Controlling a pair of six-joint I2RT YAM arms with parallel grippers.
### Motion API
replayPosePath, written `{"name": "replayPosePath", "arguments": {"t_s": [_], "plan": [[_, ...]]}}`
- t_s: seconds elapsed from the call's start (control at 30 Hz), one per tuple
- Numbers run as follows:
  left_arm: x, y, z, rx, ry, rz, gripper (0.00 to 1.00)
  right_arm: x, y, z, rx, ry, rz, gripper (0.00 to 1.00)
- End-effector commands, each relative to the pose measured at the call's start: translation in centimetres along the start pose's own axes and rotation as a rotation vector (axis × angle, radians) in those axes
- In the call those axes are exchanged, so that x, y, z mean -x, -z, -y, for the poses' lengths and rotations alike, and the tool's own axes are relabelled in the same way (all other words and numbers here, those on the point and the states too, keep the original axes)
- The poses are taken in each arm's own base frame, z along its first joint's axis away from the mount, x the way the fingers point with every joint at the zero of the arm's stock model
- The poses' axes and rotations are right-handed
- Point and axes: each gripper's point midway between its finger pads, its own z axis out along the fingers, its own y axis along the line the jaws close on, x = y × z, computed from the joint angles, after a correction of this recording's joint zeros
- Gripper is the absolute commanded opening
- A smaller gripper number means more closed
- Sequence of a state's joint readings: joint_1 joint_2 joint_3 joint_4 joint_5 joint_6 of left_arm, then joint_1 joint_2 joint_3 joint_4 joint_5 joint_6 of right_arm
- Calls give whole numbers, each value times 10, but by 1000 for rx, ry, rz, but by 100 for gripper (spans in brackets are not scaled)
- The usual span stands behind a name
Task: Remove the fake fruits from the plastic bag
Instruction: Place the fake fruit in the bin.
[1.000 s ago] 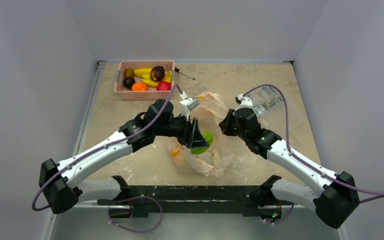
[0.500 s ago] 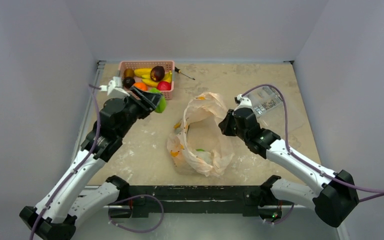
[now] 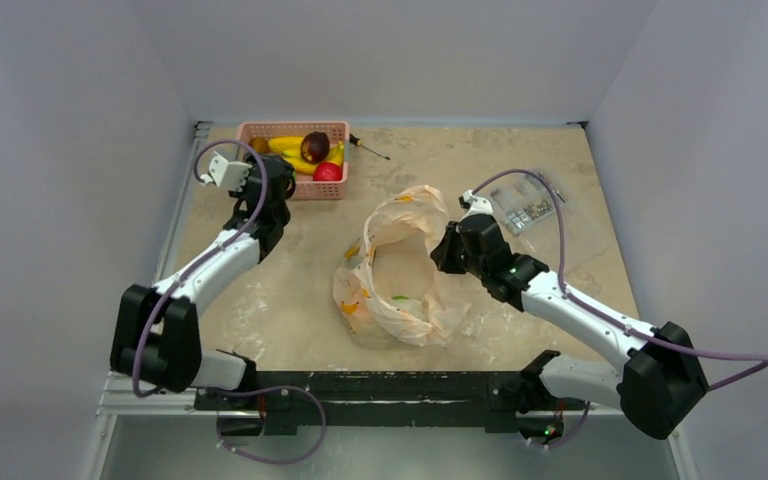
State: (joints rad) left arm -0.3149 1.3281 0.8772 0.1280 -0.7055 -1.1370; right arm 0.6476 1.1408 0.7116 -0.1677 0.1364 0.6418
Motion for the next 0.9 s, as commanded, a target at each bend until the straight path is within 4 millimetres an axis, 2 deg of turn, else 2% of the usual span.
{"name": "replayPosePath", "arguments": {"t_s": [0.0, 0.07, 0.1, 0.17, 0.3, 0.4, 0.6, 0.87], "plan": [[28, -50, 57, -168, 250, 130, 15, 6, 0, -13, 51, -6, 12, 0], [11, -86, 52, -197, 309, 111, 15, 6, 0, -11, 41, -8, 12, 0], [10, -99, 56, -239, 338, 117, 15, 5, -1, -9, 34, -6, 13, 0], [6, -126, 53, -261, 362, 129, 16, 5, -1, -7, 25, -5, 12, 0], [-14, -174, 30, -139, 365, 85, 18, 0, -3, -7, 24, -5, -7, 0], [-19, -199, 21, -75, 371, 82, 22, -2, -6, -6, 21, -6, -13, 0], [-25, -225, 11, 21, 316, 46, 39, -6, -10, -7, 20, -10, -30, 0], [-30, -233, -8, 159, 294, 26, 43, -1, -7, -9, 28, -12, -17, 0]]}}
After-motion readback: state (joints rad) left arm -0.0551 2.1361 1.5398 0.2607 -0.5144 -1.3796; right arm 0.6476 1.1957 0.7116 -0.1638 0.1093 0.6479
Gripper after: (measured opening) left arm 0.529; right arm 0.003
